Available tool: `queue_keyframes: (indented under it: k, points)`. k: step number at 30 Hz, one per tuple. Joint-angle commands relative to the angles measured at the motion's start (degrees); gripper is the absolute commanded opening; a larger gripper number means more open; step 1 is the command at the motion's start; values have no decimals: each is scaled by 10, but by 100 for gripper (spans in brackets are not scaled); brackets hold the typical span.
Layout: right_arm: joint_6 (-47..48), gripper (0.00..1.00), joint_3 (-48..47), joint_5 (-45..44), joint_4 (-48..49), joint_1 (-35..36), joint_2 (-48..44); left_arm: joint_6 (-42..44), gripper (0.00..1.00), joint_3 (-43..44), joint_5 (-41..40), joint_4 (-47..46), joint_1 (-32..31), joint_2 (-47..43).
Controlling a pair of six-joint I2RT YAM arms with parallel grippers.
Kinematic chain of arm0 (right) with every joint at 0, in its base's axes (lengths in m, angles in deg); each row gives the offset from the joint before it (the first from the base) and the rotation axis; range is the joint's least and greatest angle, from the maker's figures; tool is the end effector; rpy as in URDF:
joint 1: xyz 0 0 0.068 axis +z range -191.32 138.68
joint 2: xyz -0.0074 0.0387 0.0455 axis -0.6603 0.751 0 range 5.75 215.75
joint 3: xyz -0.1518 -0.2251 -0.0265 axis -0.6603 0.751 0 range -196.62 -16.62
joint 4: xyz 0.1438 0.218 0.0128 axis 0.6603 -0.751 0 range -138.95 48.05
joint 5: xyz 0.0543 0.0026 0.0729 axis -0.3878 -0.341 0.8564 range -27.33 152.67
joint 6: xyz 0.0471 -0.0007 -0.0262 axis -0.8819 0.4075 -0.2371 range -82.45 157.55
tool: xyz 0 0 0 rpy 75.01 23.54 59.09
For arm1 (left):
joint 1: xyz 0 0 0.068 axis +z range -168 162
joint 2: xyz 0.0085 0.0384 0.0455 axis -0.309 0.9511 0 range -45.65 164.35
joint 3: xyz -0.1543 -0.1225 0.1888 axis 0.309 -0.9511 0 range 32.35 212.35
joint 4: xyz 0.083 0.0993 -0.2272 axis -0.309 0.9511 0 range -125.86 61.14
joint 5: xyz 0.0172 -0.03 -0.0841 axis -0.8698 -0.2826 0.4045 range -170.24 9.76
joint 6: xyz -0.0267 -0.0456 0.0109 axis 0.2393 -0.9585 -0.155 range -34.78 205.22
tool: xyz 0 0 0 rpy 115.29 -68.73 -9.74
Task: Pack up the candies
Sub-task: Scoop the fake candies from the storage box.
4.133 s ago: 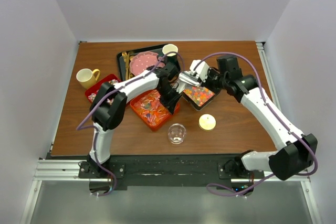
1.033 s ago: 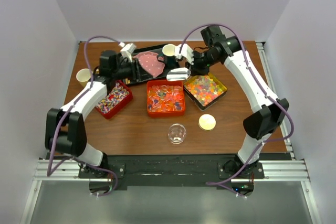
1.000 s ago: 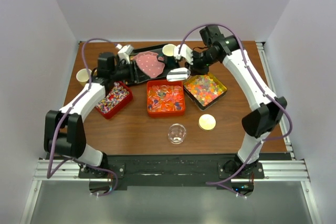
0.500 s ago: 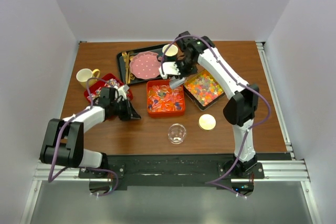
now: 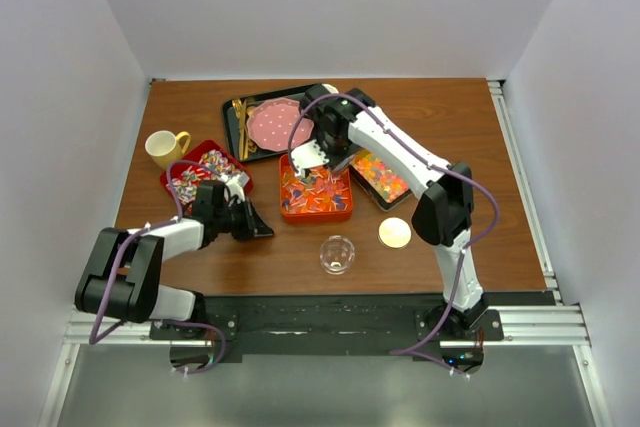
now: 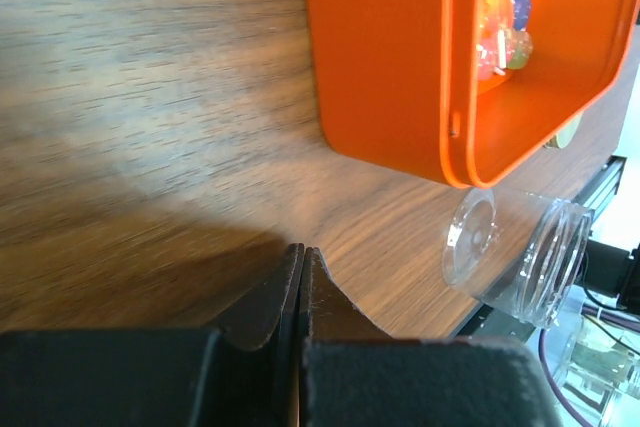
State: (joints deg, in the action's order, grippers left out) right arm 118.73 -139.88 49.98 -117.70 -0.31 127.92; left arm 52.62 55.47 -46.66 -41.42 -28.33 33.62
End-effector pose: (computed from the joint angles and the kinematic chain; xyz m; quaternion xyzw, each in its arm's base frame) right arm 0.3319 0.2783 0.2968 -0.8552 0.4890 -0.1484 0.0871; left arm 0.2157 -0.0594 0.1227 -0.0785 0.9031 -0.3713 0.2009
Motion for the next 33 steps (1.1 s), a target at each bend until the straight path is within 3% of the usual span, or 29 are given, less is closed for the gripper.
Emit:
queue_keyframes:
  k: [1,8,12,18,29,33]
  points:
    - [11,0,20,-85,22,13,13,-14,0,-5,-4,-66,-14,-4]
    - [0,0,45,-85,66,16,42,-5,0,10,8,-101,-33,36]
    - [-12,0,14,-6,24,19,52,-10,0,-3,24,-150,-33,46]
    - [13,0,48,57,19,24,29,-10,0,-5,61,-211,-34,70]
    - [66,0,72,46,10,28,26,-8,0,25,77,-237,-34,121]
    - [74,0,27,27,-10,4,31,-4,0,19,76,-232,-34,110]
